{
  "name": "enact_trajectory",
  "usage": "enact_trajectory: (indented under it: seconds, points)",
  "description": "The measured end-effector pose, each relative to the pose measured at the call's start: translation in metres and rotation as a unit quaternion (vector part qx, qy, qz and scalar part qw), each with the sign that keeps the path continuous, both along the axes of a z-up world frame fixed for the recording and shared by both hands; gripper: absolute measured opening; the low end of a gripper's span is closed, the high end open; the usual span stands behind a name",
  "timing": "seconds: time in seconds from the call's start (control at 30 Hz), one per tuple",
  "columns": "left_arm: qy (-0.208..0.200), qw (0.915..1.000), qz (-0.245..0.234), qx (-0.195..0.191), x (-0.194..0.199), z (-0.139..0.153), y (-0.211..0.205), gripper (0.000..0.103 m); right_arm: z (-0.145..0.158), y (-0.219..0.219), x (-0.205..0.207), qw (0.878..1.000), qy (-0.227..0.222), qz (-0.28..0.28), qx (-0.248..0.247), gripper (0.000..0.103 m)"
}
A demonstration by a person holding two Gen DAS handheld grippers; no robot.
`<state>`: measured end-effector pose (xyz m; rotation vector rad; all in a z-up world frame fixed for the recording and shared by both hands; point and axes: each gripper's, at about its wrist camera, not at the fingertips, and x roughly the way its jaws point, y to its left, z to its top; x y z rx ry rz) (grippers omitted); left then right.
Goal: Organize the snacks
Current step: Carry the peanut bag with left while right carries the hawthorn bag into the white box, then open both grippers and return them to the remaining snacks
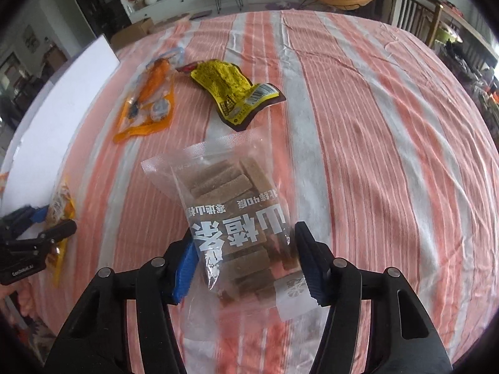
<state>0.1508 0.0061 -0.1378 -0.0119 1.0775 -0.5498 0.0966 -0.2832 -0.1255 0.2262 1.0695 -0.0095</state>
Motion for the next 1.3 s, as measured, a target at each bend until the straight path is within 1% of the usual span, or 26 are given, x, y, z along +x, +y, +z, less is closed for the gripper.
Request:
enact_trajectory:
  seconds: [0.07, 0.13, 0.2, 0.27, 0.33, 0.37, 0.43, 0.47, 0.5, 0.53, 0.57, 0.6, 0.63, 0.67, 0.7, 0.77, 0.8, 0.83, 0.9, 0.97, 1.03, 1.1, 1.13, 1.2, 1.23, 1.3]
  points:
    - [0.007, 0.9985, 0.004, -0.054, -0.008, 0.015, 0.004, 0.059, 0.011, -0.002, -0.013, 0.999, -0.023, -0.01, 0.048, 0.061]
    - [0.005, 0.9939, 0.01, -0.11, -0.012, 0.041, 0.014, 0.059, 0.026, 0.001, -0.022, 0.995, -0.04, -0.017, 0.086, 0.061]
    - [-0.014, 0.9899, 0.017, -0.14, -0.014, 0.072, 0.031, 0.059, 0.049, 0.014, -0.023, 0.992, -0.059, -0.01, 0.109, 0.061]
    - [-0.043, 0.9885, 0.03, -0.142, -0.01, 0.102, 0.057, 0.059, 0.078, 0.037, -0.016, 0.988, -0.082, 0.011, 0.13, 0.061]
    - [-0.075, 0.9881, 0.062, -0.119, -0.005, 0.127, 0.095, 0.059, 0.111, 0.072, -0.003, 0.982, -0.108, 0.044, 0.151, 0.061]
    - [-0.084, 0.9877, 0.078, -0.107, -0.002, 0.134, 0.111, 0.06, 0.129, 0.094, 0.004, 0.976, -0.122, 0.065, 0.167, 0.061]
    - [-0.102, 0.9847, 0.126, -0.063, 0.005, 0.144, 0.154, 0.061, 0.156, 0.138, 0.017, 0.963, -0.139, 0.102, 0.207, 0.062]
    - [-0.107, 0.9819, 0.152, -0.036, 0.009, 0.145, 0.174, 0.065, 0.167, 0.161, 0.025, 0.956, -0.143, 0.122, 0.226, 0.062]
    - [-0.11, 0.9788, 0.172, -0.013, 0.012, 0.143, 0.189, 0.07, 0.176, 0.188, 0.035, 0.947, -0.146, 0.142, 0.246, 0.065]
    - [-0.109, 0.9748, 0.194, 0.016, 0.017, 0.138, 0.205, 0.082, 0.183, 0.212, 0.044, 0.94, -0.151, 0.158, 0.262, 0.07]
    - [-0.108, 0.9703, 0.213, 0.04, 0.02, 0.132, 0.218, 0.087, 0.187, 0.236, 0.054, 0.934, -0.156, 0.167, 0.274, 0.086]
    - [-0.103, 0.9636, 0.237, 0.068, 0.023, 0.123, 0.232, 0.087, 0.187, 0.253, 0.064, 0.93, -0.158, 0.172, 0.284, 0.093]
    - [-0.093, 0.9573, 0.258, 0.091, 0.024, 0.114, 0.244, 0.087, 0.185, 0.268, 0.075, 0.929, -0.148, 0.175, 0.292, 0.093]
    - [-0.084, 0.9523, 0.273, 0.106, 0.022, 0.107, 0.252, 0.086, 0.182, 0.278, 0.084, 0.93, -0.137, 0.171, 0.293, 0.093]
    - [-0.079, 0.9475, 0.288, 0.115, 0.018, 0.102, 0.26, 0.086, 0.18, 0.278, 0.087, 0.931, -0.14, 0.16, 0.295, 0.093]
    - [-0.089, 0.9485, 0.292, 0.085, 0.002, 0.099, 0.265, 0.087, 0.173, 0.263, 0.084, 0.931, -0.162, 0.139, 0.295, 0.093]
    - [-0.091, 0.9494, 0.291, 0.077, -0.003, 0.098, 0.263, 0.087, 0.168, 0.249, 0.08, 0.935, -0.172, 0.129, 0.283, 0.093]
    - [-0.092, 0.9509, 0.287, 0.071, -0.009, 0.097, 0.258, 0.087, 0.158, 0.233, 0.076, 0.942, -0.178, 0.117, 0.258, 0.093]
    - [-0.095, 0.9594, 0.262, 0.042, -0.019, 0.098, 0.235, 0.087, 0.13, 0.201, 0.066, 0.962, -0.171, 0.093, 0.19, 0.093]
    - [-0.094, 0.9713, 0.218, 0.008, -0.028, 0.102, 0.203, 0.087, 0.088, 0.16, 0.054, 0.981, -0.144, 0.055, 0.114, 0.093]
    - [-0.094, 0.9833, 0.154, -0.024, -0.039, 0.108, 0.155, 0.088, 0.047, 0.119, 0.039, 0.992, -0.11, 0.013, 0.053, 0.093]
    - [-0.096, 0.9914, 0.08, -0.037, -0.047, 0.11, 0.097, 0.095, 0.011, 0.079, 0.019, 0.996, -0.083, -0.033, 0.003, 0.093]
    - [-0.095, 0.9934, 0.051, -0.038, -0.051, 0.11, 0.07, 0.103, 0.001, 0.063, 0.011, 0.996, -0.079, -0.05, -0.013, 0.093]
    - [-0.092, 0.9951, 0.0, -0.035, -0.055, 0.097, 0.019, 0.103, -0.012, 0.039, -0.005, 0.993, -0.078, -0.078, -0.038, 0.093]
    - [-0.086, 0.9959, -0.012, -0.028, -0.052, 0.083, -0.003, 0.103, -0.015, 0.03, -0.013, 0.992, -0.082, -0.087, -0.052, 0.093]
    - [-0.065, 0.9978, -0.013, -0.001, -0.036, 0.053, -0.038, 0.103, -0.017, 0.021, -0.02, 0.988, -0.088, -0.097, -0.083, 0.093]
